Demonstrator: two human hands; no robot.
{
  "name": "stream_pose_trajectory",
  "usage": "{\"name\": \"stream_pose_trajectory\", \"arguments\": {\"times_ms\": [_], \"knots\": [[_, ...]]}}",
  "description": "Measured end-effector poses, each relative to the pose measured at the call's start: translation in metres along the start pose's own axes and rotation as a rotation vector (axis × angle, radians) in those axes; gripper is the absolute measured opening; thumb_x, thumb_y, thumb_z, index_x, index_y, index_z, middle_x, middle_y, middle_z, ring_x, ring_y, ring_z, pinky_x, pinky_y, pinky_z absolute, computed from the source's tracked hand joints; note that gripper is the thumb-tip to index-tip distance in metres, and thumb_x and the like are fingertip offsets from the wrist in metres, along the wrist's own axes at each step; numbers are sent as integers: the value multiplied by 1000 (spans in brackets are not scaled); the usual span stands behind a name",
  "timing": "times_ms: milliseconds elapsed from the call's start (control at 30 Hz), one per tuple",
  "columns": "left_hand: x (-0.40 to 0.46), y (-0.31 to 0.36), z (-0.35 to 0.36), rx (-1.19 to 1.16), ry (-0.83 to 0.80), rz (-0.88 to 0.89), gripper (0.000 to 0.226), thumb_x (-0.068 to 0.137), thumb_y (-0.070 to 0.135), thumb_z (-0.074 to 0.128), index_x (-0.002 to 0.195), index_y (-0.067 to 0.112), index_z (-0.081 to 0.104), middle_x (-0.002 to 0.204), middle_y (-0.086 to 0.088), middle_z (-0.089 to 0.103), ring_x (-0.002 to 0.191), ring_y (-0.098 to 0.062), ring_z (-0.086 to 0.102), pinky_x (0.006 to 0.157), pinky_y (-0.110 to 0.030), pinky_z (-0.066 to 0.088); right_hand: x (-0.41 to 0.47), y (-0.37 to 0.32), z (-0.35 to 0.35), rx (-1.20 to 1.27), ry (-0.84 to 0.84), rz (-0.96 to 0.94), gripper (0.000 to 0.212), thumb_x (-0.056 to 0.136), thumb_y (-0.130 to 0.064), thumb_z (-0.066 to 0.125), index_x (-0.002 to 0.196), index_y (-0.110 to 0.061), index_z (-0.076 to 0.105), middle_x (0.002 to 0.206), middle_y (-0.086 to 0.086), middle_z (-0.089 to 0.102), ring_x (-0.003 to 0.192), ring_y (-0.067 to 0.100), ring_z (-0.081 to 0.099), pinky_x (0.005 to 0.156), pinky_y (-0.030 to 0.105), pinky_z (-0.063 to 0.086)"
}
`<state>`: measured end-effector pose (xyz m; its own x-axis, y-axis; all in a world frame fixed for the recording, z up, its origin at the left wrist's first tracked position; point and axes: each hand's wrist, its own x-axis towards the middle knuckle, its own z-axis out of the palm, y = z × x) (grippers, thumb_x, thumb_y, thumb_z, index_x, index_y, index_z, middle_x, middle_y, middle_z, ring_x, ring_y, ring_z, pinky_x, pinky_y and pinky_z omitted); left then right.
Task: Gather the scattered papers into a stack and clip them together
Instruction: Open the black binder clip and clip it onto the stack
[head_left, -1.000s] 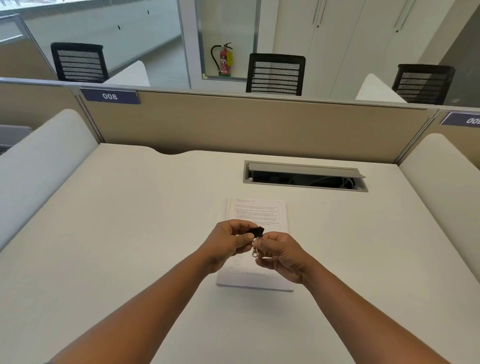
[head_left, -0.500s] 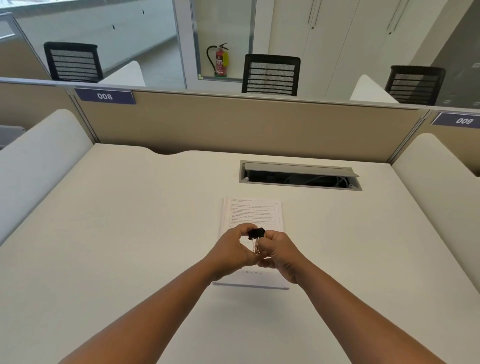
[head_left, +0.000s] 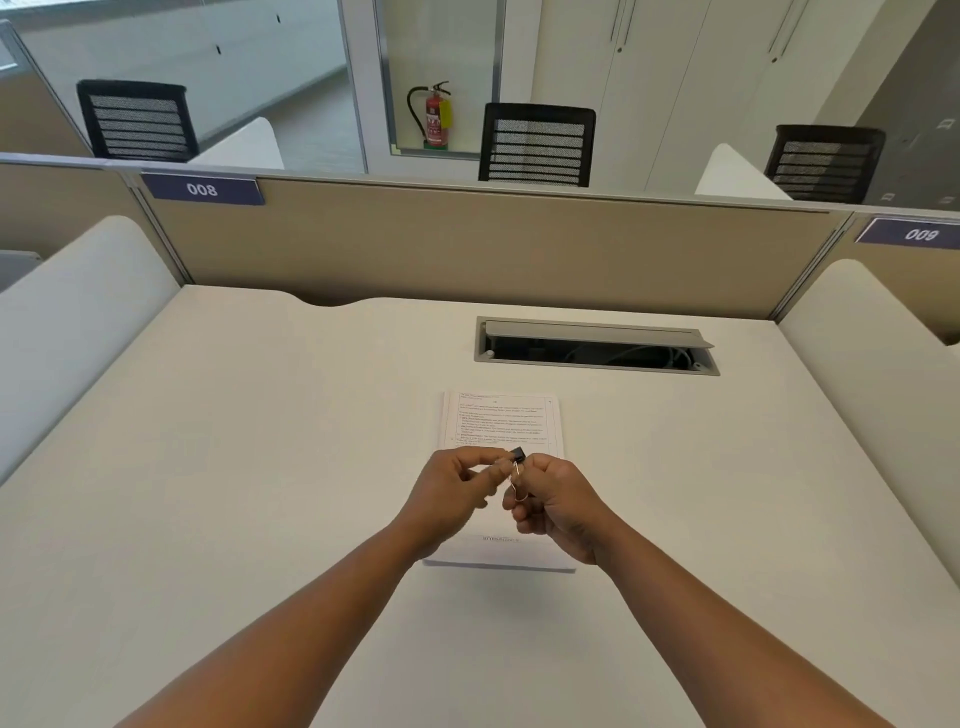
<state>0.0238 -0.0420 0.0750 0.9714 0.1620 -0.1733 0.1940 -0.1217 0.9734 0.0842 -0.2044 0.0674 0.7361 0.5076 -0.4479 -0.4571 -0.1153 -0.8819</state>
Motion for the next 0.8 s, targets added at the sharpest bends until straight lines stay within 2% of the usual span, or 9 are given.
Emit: {"name": "stream_pose_trajectory", "arguments": {"times_ms": [67, 167, 267, 333, 433, 633, 800], "knots": [[2, -1, 0, -40, 82, -25, 11, 96, 27, 71, 98, 23, 81, 96, 9, 79, 78, -7, 66, 66, -24, 51, 1, 1, 0, 20, -10, -9, 4, 99, -8, 58, 95, -8, 59, 77, 13, 68, 57, 17, 56, 55, 29, 48], [5, -4, 0, -59, 150, -49, 11, 96, 26, 71, 94, 19, 79, 91, 4, 79, 79, -3, 66, 74, -27, 51, -1, 3, 0, 30, -50, -30, 5, 97, -6, 64, 94, -7, 61, 81, 15, 70, 59, 16, 57, 57, 29, 49], [8, -7, -1, -104, 172, -70, 13, 96, 25, 70, 89, 17, 78, 90, -6, 78, 86, -27, 69, 87, -42, 57, -2, 6, -1, 6, -71, -59, 5, 97, -6, 66, 93, -6, 64, 86, 18, 72, 61, 16, 59, 60, 29, 51], [10, -8, -2, -164, 174, -85, 18, 98, 20, 67, 87, 8, 75, 89, -13, 77, 87, -34, 71, 91, -40, 60, -2, 8, -1, -33, -57, -82, 4, 97, -5, 65, 93, -5, 65, 86, 18, 73, 62, 16, 60, 61, 30, 53], [13, -6, -5, -255, 140, -141, 23, 102, 14, 61, 84, 2, 69, 85, -15, 72, 86, -27, 71, 89, -36, 61, -1, 8, -1, -85, -24, -115, 4, 98, -5, 65, 94, -3, 66, 85, 17, 74, 62, 15, 61, 62, 30, 54], [18, -1, -7, -504, 18, -368, 19, 104, 12, 57, 92, -1, 64, 97, -21, 69, 85, -31, 67, 82, -36, 62, -1, 11, -1, -177, 45, -204, 8, 97, 0, 63, 90, -4, 65, 81, 13, 76, 65, 17, 65, 66, 33, 56], [14, 3, -11, -640, -63, -487, 8, 100, 7, 61, 100, -1, 64, 85, -15, 71, 74, -23, 70, 69, -28, 63, -2, 11, -1, -198, 58, -251, 8, 96, -1, 64, 89, -4, 64, 78, 10, 75, 65, 16, 67, 67, 32, 58]]}}
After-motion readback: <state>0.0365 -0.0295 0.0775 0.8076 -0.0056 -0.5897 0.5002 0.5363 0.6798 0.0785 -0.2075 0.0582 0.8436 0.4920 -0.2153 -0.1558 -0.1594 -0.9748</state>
